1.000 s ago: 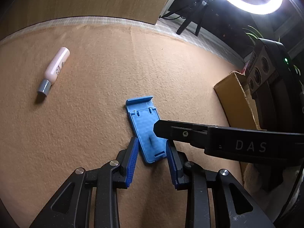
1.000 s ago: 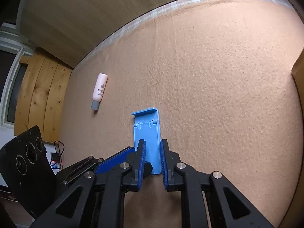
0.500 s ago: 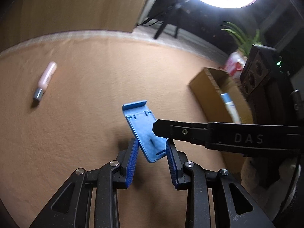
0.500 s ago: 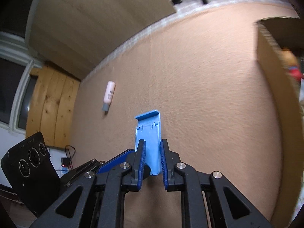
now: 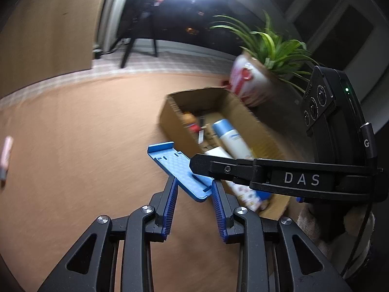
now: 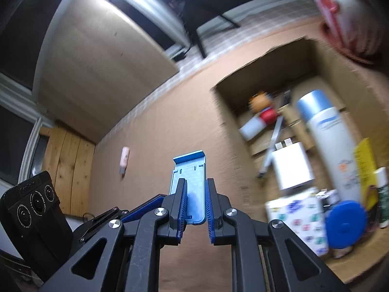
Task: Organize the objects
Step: 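Lower the blue phone stand into the box and open the left tool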
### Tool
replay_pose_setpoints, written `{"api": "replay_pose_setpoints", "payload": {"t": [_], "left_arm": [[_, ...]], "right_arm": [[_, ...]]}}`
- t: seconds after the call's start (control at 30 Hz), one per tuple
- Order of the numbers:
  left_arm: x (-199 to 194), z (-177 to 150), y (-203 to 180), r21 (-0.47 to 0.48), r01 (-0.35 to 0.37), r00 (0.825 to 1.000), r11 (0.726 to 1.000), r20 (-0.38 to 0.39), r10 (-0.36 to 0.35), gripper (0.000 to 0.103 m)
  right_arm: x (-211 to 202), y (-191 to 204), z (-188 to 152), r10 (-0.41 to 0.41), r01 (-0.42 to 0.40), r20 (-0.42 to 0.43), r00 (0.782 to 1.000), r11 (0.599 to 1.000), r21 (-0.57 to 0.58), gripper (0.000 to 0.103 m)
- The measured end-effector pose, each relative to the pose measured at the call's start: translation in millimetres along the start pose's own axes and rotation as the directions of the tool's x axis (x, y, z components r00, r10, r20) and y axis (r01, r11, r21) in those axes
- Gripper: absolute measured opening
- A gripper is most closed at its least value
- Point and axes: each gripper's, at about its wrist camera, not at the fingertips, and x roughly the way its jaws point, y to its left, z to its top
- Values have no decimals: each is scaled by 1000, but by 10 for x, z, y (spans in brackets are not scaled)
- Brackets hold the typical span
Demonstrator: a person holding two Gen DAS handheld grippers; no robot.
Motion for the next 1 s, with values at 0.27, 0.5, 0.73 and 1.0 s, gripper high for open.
{"api": "replay_pose_setpoints", "payload": {"t": [0.27, 0.5, 0.73, 1.0], "left_arm": [[243, 175, -430, 62, 55, 998, 997, -15, -54, 30], [466, 308, -551, 74, 11, 1000, 997, -24, -9, 74], [428, 305, -378, 57, -16, 1000, 998, -25, 17, 74], [244, 236, -3, 10, -92, 995, 996, -25, 93, 74]], "right_arm": [[-340, -389, 121, -43, 40, 71, 997, 998, 43, 14], [-502, -481, 189, -138, 134, 132, 982, 990, 37, 44], [-557, -495, 168, -140, 136, 144, 980, 990, 35, 45], [-511, -274, 45, -146, 151, 136, 980, 988, -27, 45]]}}
